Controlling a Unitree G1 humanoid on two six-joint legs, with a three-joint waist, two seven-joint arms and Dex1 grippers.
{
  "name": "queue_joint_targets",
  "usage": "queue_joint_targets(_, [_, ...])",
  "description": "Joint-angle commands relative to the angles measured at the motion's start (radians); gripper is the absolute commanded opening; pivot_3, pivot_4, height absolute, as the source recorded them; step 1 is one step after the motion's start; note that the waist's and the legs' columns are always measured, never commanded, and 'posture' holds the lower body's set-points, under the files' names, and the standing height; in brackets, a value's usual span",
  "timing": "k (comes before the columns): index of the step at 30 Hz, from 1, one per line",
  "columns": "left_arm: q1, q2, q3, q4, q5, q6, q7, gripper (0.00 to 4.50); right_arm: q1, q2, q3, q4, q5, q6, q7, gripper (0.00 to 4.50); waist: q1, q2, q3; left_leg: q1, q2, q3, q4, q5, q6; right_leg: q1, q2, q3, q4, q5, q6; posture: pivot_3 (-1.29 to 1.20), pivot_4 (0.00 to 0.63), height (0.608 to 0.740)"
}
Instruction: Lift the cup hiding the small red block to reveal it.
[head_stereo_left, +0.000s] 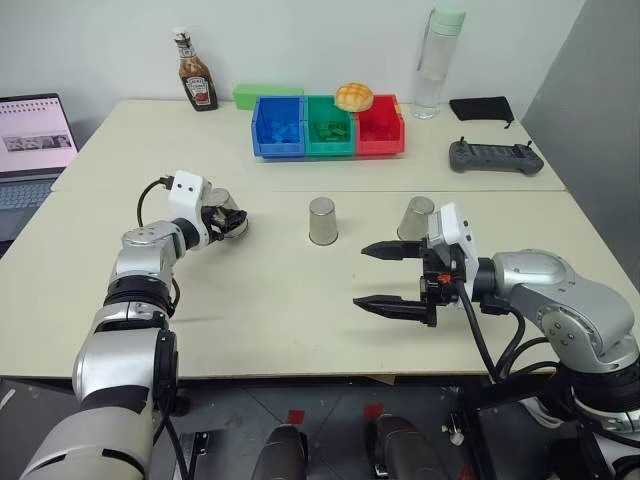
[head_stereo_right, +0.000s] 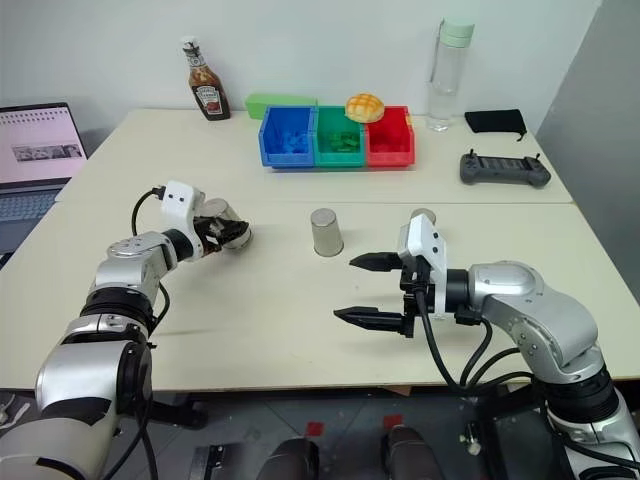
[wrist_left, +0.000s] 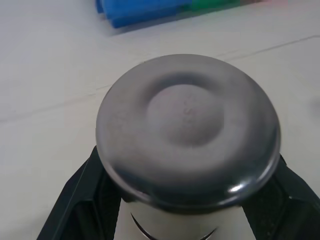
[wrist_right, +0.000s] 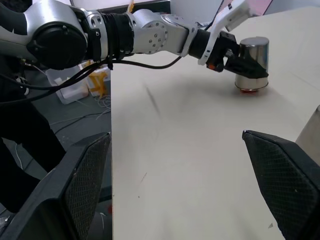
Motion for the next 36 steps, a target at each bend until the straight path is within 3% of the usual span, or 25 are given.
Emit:
queue_joint_targets(1, [0.011,0.044,0.045,-0.119,-0.039,0.0,-0.023,2.78,0.0,0.005,-0.007,-0.037,0.007,-0.022,0.0,4.5,0.0,0.0,0.0,0.0,0.0,0.0,0.0,0.0,0.0,0.0,0.0,0.0,0.0,0.0,0.0,0.0,0.15,0.74])
queue_joint_targets(11, [0.099,0.167,0.093,-0.169,-0.005,-0.005,0.11,2.78,-0.01,0.019,-0.002,-0.029,0.005,-0.022,-0.003,4.5,-0.007,0.0,0.0,0.001,0.0,-0.001,0.0,0.0,0.0,0.0,0.0,0.0,0.001,0.0,0.0,0.0,0.15,0.74])
queue_joint_targets(31, [0.021,0.135,0.119,0.131,0.012,-0.059,0.266,2.78,-0.028,0.025,0.006,-0.028,0.016,-0.007,-0.003,4.5,0.0,0.0,0.0,0.0,0.0,-0.001,0.0,0.0,0.0,0.0,0.0,-0.001,0.0,0.0,0.0,0.0,0.15,0.74])
queue_joint_targets(33, [0.015,0.134,0.123,0.141,0.008,-0.059,0.263,3.48,-0.026,0.025,0.005,-0.031,0.017,-0.006,-0.007,4.5,0.0,0.0,0.0,0.0,0.0,-0.001,0.0,0.0,0.0,0.0,0.0,-0.001,0.0,0.0,0.0,0.0,0.15,0.74])
queue_joint_targets(36, [0.007,0.132,0.126,0.149,-0.001,-0.048,0.243,4.19,-0.023,0.028,0.001,-0.034,0.019,-0.005,-0.016,4.5,0.0,0.0,0.0,0.0,0.0,-0.001,0.0,0.0,0.0,0.0,0.0,-0.001,0.0,0.0,-0.001,0.0,0.15,0.74])
